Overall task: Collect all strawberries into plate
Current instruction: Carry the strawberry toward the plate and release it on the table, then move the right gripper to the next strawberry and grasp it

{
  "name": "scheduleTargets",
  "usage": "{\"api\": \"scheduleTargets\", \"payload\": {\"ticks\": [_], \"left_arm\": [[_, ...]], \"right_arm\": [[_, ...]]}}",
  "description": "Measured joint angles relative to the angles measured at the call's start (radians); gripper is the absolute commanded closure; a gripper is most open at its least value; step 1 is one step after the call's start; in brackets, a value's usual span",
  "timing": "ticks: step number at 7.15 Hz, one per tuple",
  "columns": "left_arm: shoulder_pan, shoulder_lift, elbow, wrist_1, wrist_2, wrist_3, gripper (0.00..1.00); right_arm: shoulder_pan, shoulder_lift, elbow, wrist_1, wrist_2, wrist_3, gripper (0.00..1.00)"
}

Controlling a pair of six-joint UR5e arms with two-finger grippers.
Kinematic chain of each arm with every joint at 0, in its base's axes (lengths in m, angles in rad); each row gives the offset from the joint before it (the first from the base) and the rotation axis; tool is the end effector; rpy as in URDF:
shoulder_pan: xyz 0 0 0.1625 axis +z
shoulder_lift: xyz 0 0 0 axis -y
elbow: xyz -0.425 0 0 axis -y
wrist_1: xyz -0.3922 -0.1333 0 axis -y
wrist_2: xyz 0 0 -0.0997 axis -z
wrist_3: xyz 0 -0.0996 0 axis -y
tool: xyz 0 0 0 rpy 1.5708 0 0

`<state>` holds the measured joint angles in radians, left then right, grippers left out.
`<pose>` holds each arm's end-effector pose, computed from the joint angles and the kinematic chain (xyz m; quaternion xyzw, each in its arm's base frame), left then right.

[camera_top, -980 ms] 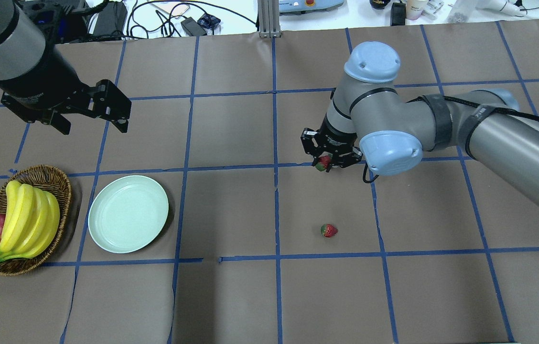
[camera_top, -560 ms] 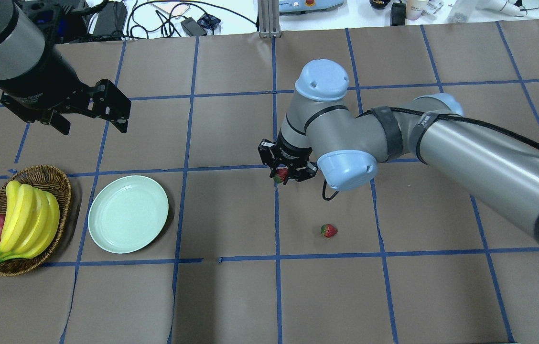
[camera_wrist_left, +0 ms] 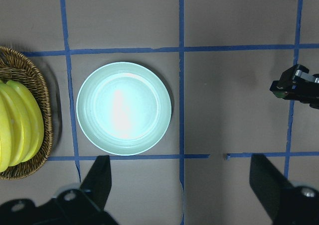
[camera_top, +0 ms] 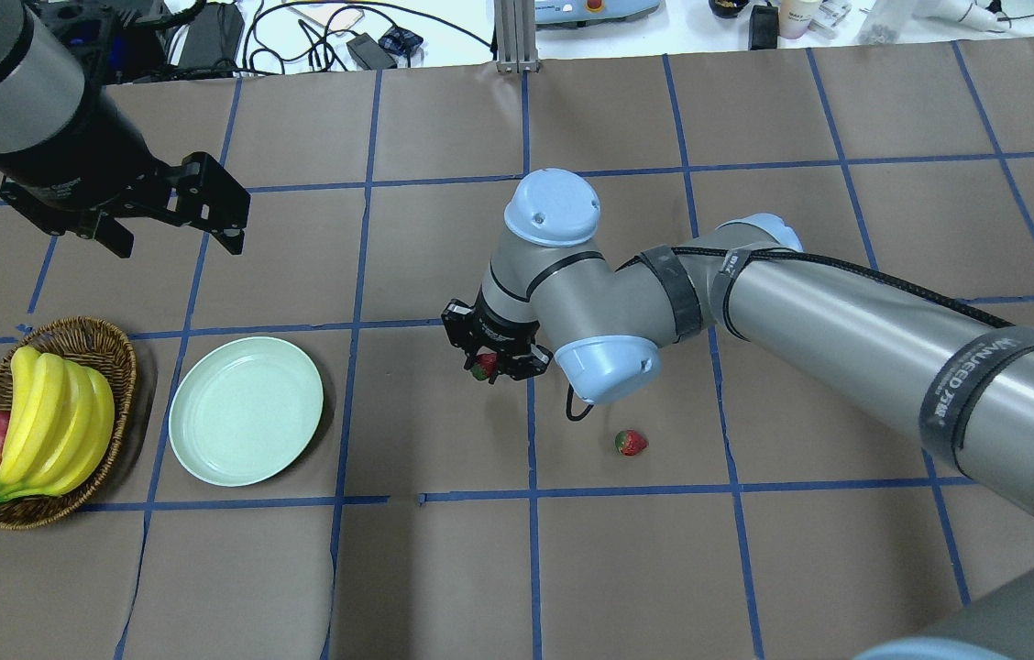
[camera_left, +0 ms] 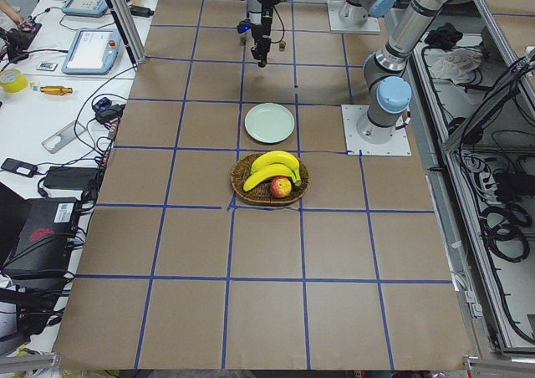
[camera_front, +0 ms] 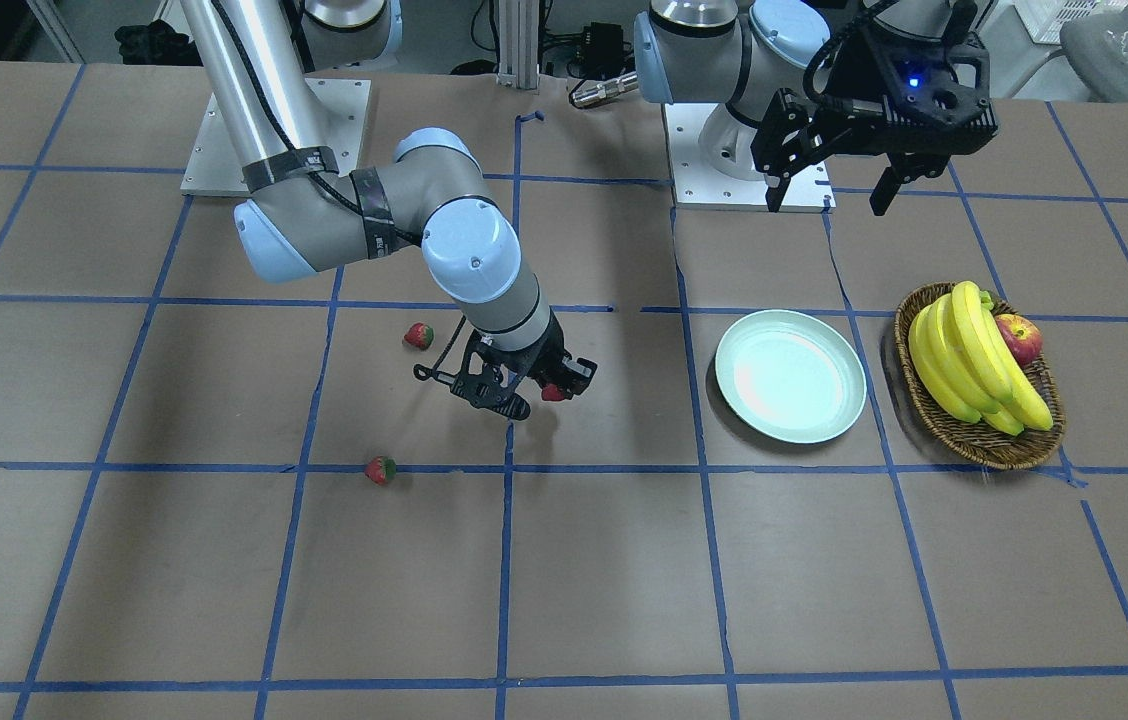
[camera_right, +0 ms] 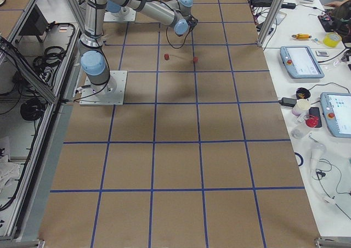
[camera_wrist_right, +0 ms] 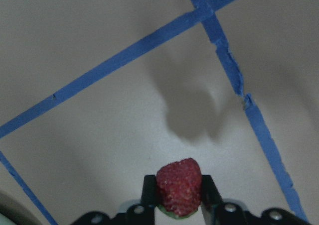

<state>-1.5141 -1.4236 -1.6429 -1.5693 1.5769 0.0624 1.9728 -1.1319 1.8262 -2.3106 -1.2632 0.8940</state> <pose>-0.1078 -0.4426 0.5207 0.0027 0.9993 -0.0380 0.0053 0.3797 -0.4753 0.2060 0.2372 0.9590 0.0745 0.1357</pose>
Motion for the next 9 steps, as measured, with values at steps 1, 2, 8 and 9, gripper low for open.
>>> {"api": "scheduleTargets", "payload": {"ticks": [1, 2, 8, 9], "left_arm": [[0.000, 0.000, 0.000, 0.000, 0.001, 0.000, 0.00], [0.000, 0.000, 0.000, 0.000, 0.001, 0.000, 0.00], [-0.004, -0.015, -0.011, 0.024, -0.001, -0.039, 0.00], [-0.012, -0.031, -0.020, 0.055, -0.002, -0.085, 0.00]], "right_arm": [[0.001, -0.001, 0.000, 0.001, 0.004, -0.003, 0.00], [0.001, -0.003, 0.001, 0.003, 0.005, -0.001, 0.00], [-0.149, -0.089, 0.009, 0.059, -0.268, -0.040, 0.01], [-0.198, -0.085, 0.010, 0.061, -0.272, 0.000, 0.01]]}}
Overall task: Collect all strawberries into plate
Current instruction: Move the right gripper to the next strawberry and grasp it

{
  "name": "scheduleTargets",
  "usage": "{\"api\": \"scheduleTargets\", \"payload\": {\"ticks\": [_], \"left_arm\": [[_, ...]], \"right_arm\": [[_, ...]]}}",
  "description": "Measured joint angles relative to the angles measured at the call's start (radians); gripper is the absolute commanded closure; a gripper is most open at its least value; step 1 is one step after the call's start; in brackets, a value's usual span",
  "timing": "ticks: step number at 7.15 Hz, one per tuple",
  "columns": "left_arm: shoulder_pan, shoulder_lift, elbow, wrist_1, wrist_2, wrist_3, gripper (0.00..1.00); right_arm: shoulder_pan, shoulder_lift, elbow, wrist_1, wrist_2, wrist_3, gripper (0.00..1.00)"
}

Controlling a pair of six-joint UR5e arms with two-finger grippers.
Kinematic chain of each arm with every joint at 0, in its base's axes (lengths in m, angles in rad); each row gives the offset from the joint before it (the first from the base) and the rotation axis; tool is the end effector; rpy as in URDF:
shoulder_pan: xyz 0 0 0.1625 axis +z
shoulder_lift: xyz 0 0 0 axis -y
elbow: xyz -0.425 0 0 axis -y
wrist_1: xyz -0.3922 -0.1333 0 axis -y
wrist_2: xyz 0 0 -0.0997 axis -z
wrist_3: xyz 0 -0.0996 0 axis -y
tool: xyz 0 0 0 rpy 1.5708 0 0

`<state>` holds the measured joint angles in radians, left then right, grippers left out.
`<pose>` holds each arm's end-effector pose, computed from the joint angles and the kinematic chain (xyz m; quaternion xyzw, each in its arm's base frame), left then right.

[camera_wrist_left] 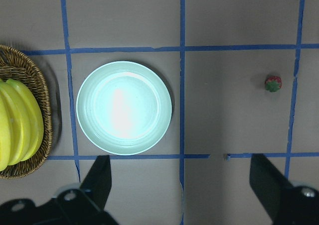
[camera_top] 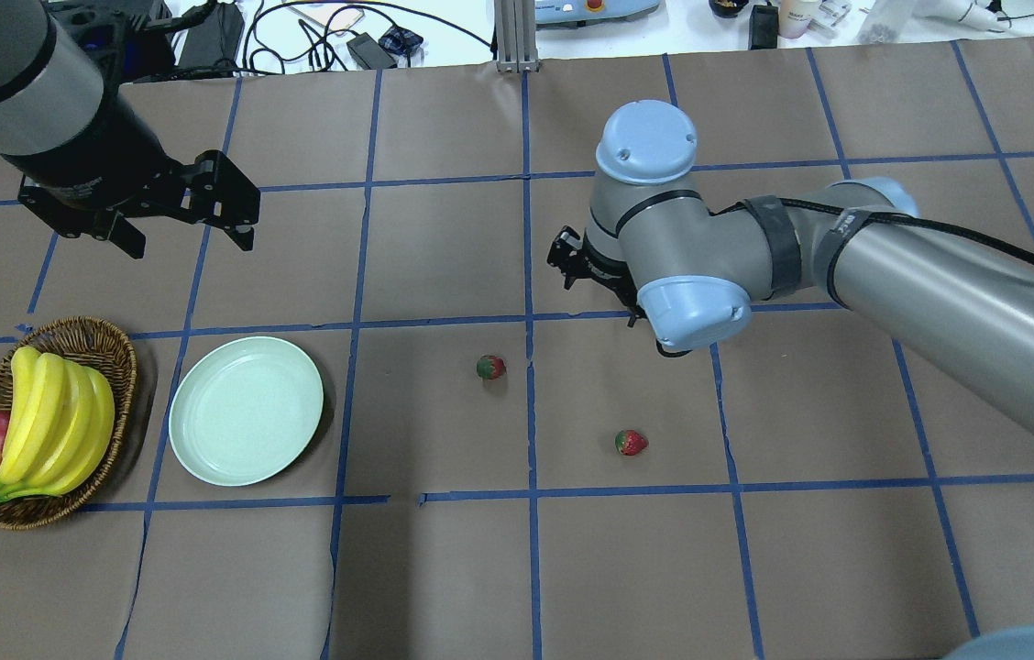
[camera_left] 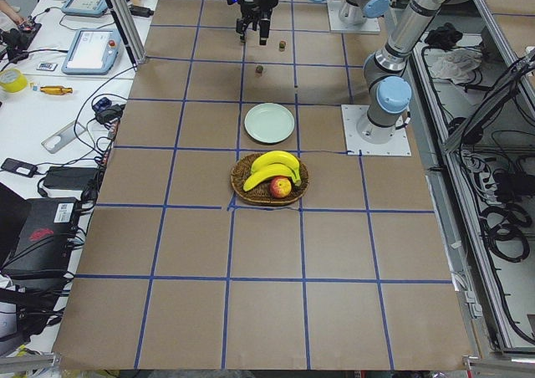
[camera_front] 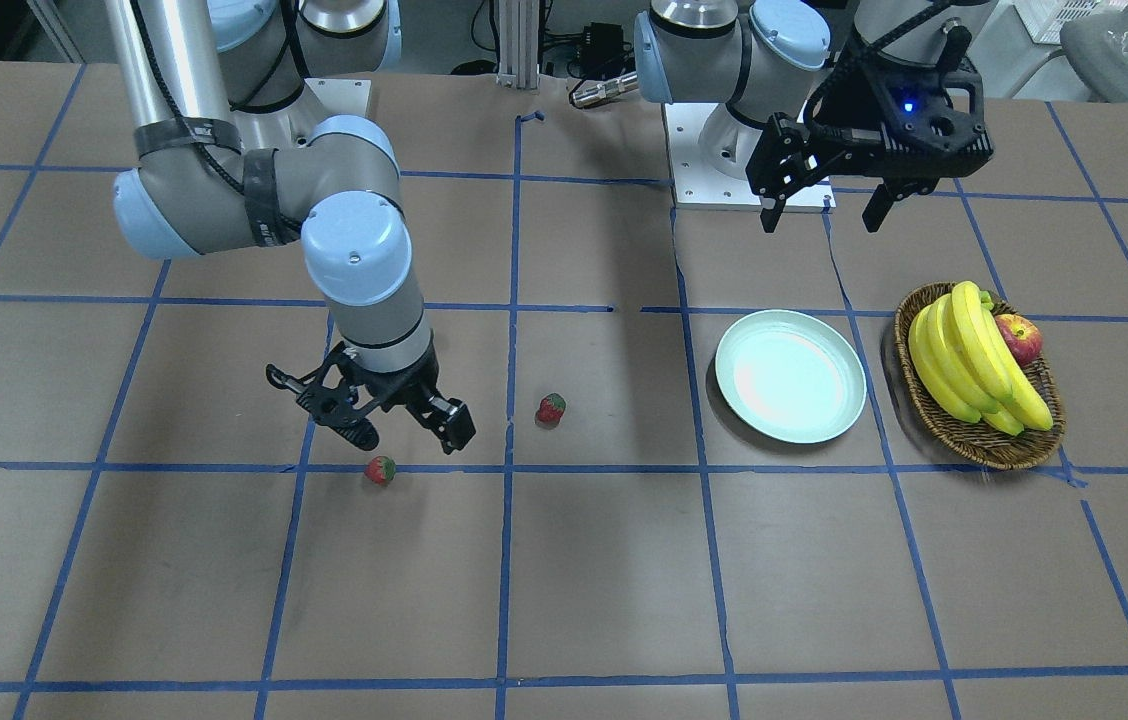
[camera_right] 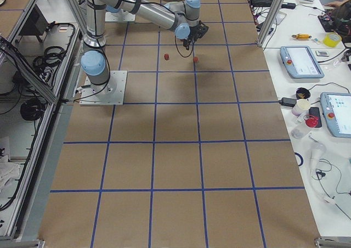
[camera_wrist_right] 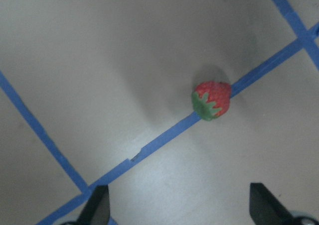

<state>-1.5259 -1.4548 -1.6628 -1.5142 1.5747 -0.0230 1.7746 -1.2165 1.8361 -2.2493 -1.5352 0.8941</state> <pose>-0.1126 -0.4558 0.5028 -0.0340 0.9986 -0.0403 0.0024 0.2498 -0.5326 0.2399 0.3376 0.9406 -0.0158 0.0305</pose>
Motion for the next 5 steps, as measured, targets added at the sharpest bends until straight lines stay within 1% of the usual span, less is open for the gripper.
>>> {"api": "scheduleTargets", "payload": {"ticks": [2, 3, 4, 5], "left_arm": [[-0.034, -0.039, -0.009, 0.029, -0.009, -0.129, 0.00], [-0.053, -0.065, -0.013, 0.046, -0.028, -0.189, 0.00], [-0.062, -0.083, -0.014, 0.071, -0.045, -0.207, 0.00], [-0.062, -0.087, -0.009, 0.086, -0.051, -0.172, 0.00]], "right_arm": [[-0.043, 0.032, 0.002, 0.002, 0.013, 0.232, 0.02], [-0.047, 0.047, 0.001, 0.003, 0.028, 0.305, 0.02], [-0.049, 0.061, -0.004, 0.002, 0.040, 0.339, 0.04], [-0.050, 0.075, -0.010, 0.000, 0.041, 0.362, 0.07]]}}
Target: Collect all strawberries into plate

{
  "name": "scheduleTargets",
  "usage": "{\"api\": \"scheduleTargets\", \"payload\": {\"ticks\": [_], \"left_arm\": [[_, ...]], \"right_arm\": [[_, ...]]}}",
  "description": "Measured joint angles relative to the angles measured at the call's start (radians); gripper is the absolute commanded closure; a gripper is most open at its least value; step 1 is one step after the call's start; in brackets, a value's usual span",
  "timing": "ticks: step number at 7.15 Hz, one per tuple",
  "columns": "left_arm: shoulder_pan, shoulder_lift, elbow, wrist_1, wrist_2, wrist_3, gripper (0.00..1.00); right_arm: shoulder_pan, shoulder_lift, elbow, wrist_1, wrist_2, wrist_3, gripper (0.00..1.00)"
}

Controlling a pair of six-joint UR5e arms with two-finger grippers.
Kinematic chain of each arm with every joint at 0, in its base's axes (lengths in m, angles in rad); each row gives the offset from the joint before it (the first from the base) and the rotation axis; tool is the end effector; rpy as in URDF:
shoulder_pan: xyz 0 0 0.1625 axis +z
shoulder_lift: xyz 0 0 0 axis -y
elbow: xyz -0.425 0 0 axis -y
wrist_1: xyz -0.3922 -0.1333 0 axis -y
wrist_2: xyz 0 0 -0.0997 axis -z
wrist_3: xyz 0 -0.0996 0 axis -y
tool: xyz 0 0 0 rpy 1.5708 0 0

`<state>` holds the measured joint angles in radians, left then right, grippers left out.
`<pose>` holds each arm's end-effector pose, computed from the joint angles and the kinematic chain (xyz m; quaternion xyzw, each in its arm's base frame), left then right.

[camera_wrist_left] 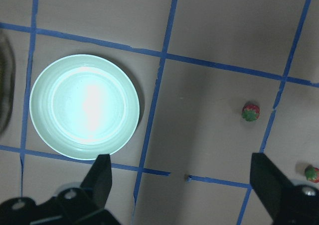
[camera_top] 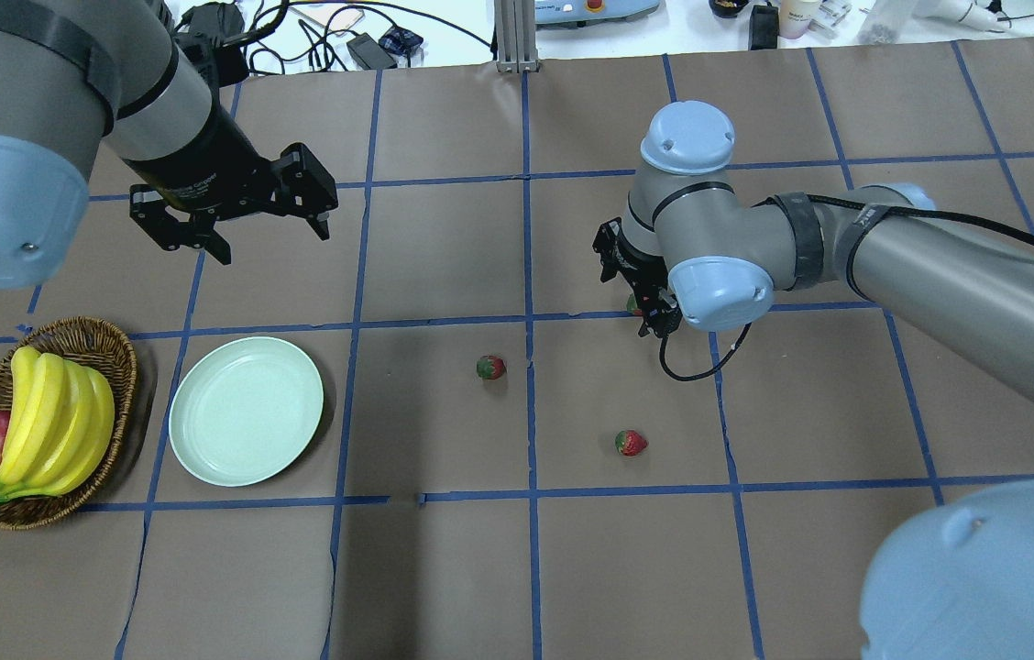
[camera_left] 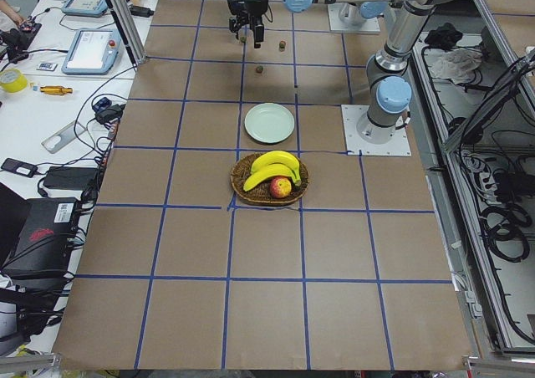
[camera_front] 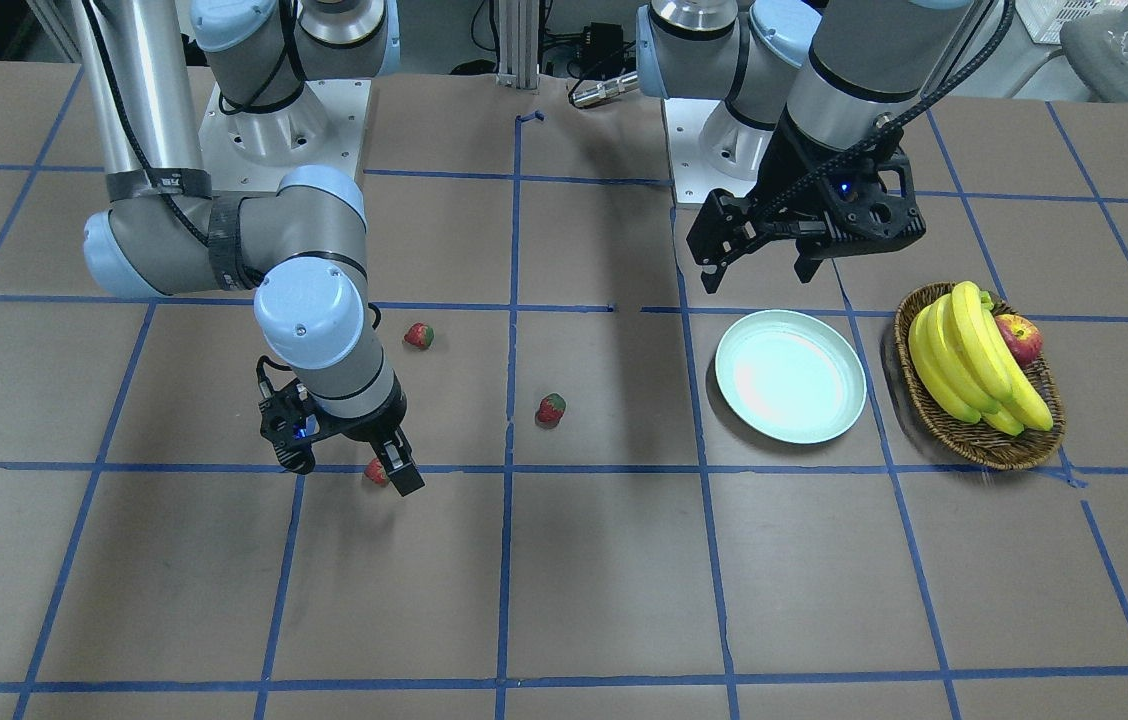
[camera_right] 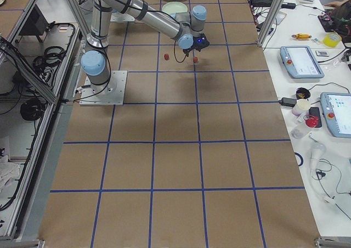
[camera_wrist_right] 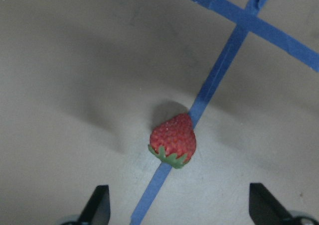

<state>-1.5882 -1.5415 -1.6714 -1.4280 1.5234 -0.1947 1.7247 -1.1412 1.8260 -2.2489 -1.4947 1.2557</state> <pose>-0.1464 -0.4828 0.4673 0.0876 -0.9952 0.0330 0.0273 0.2281 -0.5514 0.2008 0.5232 0.8514 0.0272 0.0268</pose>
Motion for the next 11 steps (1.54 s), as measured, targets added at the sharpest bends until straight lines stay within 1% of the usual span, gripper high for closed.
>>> {"api": "scheduleTargets", "payload": {"ticks": [2, 3, 4, 5, 6, 8, 9, 11], "left_arm": [[0.004, 0.016, 0.021, -0.025, 0.012, 0.121, 0.00], [0.001, 0.024, 0.022, -0.043, 0.028, 0.146, 0.00], [-0.002, 0.030, 0.021, -0.056, 0.040, 0.155, 0.00], [-0.004, 0.035, 0.021, -0.066, 0.045, 0.158, 0.00], [-0.004, 0.038, 0.020, -0.070, 0.047, 0.159, 0.00], [-0.005, 0.039, 0.021, -0.076, 0.047, 0.163, 0.00], [-0.005, 0.040, 0.023, -0.078, 0.046, 0.169, 0.00], [-0.004, 0.042, 0.024, -0.077, 0.043, 0.175, 0.00]], "right_arm": [[-0.008, 0.026, -0.006, -0.003, -0.028, 0.017, 0.07], [-0.015, 0.032, -0.006, -0.004, -0.043, 0.017, 0.07], [-0.022, 0.034, -0.007, -0.005, -0.050, 0.017, 0.19], [-0.025, 0.035, -0.006, -0.005, -0.048, 0.017, 0.67], [-0.026, 0.035, -0.004, -0.007, -0.027, 0.019, 1.00], [-0.027, 0.035, -0.002, -0.013, 0.089, 0.015, 1.00], [-0.027, 0.035, -0.002, -0.014, 0.115, -0.006, 1.00], [-0.028, 0.033, -0.003, -0.014, 0.108, -0.065, 1.00]]}}
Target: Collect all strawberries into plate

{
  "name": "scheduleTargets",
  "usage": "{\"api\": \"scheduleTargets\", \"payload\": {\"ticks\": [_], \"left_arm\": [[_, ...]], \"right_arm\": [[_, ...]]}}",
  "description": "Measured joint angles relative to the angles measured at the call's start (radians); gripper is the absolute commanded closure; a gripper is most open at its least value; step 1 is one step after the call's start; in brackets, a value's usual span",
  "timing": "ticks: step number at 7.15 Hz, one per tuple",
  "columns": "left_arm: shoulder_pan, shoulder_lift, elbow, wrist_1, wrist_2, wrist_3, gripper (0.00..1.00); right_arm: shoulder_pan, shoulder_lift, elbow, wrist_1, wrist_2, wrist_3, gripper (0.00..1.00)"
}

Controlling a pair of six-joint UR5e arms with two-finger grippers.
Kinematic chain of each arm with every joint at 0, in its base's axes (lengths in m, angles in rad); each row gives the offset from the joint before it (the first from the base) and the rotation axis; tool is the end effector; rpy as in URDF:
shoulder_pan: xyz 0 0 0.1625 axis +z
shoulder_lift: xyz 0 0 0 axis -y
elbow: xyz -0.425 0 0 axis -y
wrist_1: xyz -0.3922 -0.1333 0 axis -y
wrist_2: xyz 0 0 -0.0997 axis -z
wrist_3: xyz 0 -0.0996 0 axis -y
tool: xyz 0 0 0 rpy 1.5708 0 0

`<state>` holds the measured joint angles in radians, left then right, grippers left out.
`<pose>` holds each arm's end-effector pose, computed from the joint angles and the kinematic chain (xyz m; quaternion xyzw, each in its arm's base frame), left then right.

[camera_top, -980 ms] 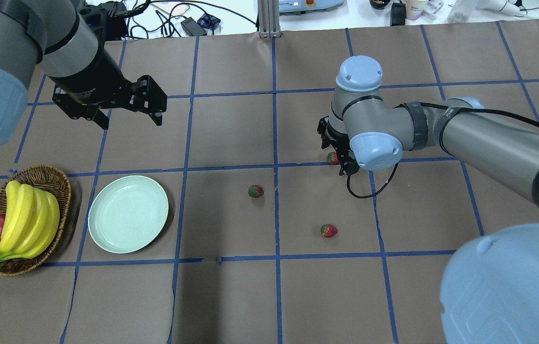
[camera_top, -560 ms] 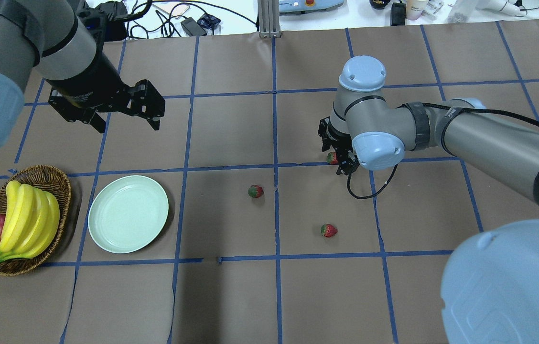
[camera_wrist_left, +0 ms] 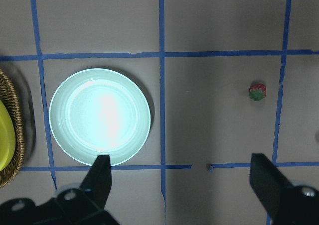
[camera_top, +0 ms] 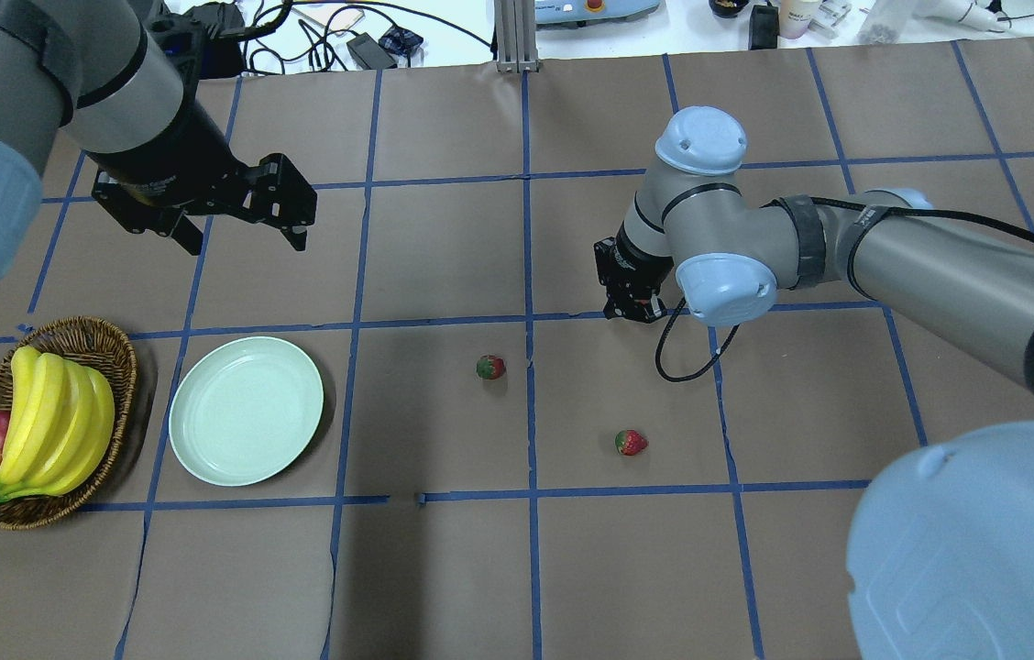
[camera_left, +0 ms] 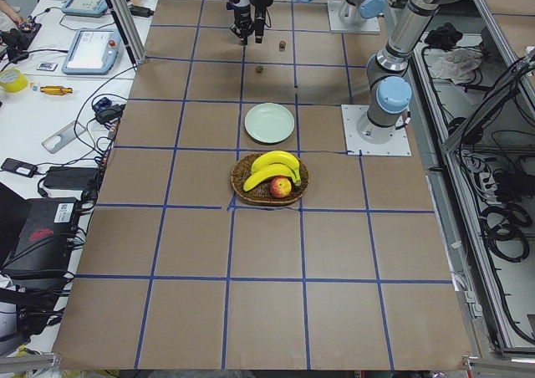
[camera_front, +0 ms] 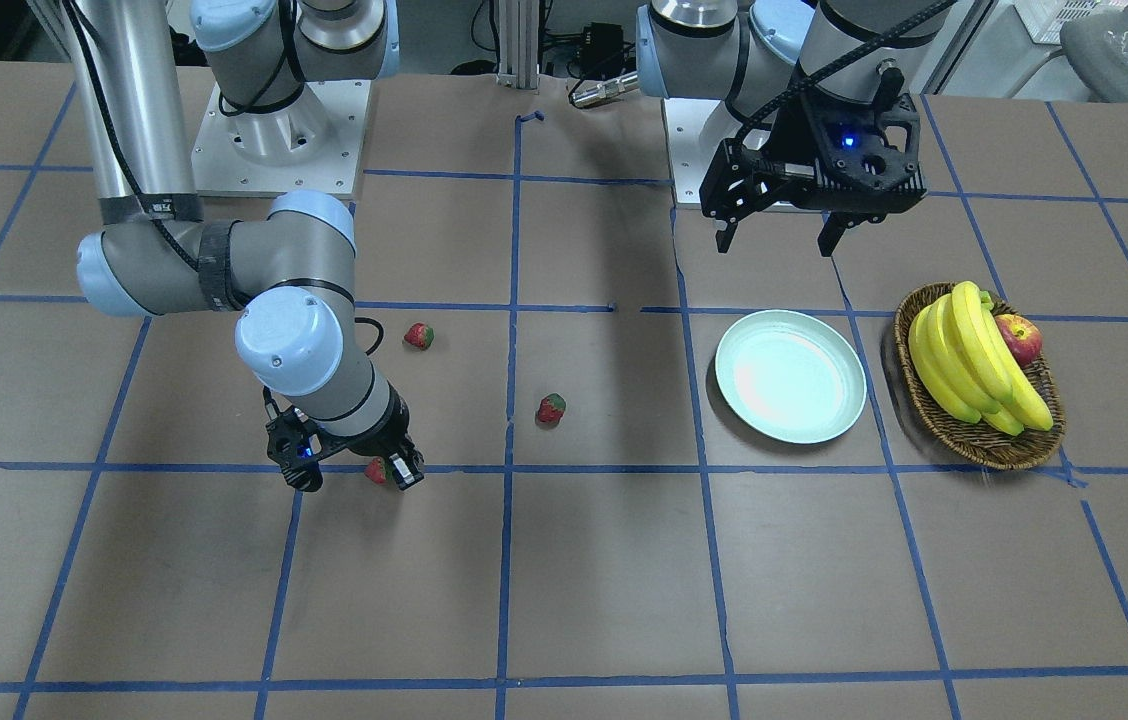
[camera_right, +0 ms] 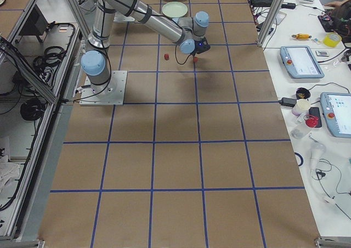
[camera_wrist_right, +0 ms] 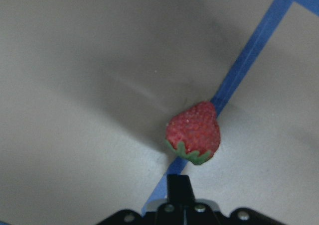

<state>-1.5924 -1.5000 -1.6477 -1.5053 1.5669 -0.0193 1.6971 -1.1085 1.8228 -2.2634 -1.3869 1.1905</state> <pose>-0.1438 -0.4646 0.4905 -0.0012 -0.9996 0.0296 0.0026 0.2238 -0.5597 0.1859 0.5060 0.8575 0.0647 0.0660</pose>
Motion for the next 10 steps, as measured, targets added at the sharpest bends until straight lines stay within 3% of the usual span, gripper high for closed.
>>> {"api": "scheduleTargets", "payload": {"ticks": [1, 4, 5, 9, 10], "left_arm": [[0.000, 0.001, -0.002, 0.000, -0.001, 0.000, 0.00], [0.001, 0.004, -0.007, 0.000, 0.002, 0.000, 0.00], [0.002, 0.005, -0.008, 0.000, 0.004, 0.000, 0.00], [0.002, 0.007, -0.009, 0.000, 0.000, 0.000, 0.00], [0.003, 0.007, -0.008, 0.001, -0.001, -0.001, 0.25]], "right_arm": [[-0.002, -0.004, -0.001, 0.001, -0.019, -0.012, 0.29], [-0.039, -0.014, -0.002, -0.001, -0.109, -0.087, 0.03], [-0.048, -0.015, -0.001, -0.001, -0.113, -0.093, 0.00], [-0.056, -0.011, -0.002, -0.002, -0.107, -0.101, 0.04], [-0.061, -0.006, -0.003, -0.004, -0.112, -0.100, 0.04]]}}
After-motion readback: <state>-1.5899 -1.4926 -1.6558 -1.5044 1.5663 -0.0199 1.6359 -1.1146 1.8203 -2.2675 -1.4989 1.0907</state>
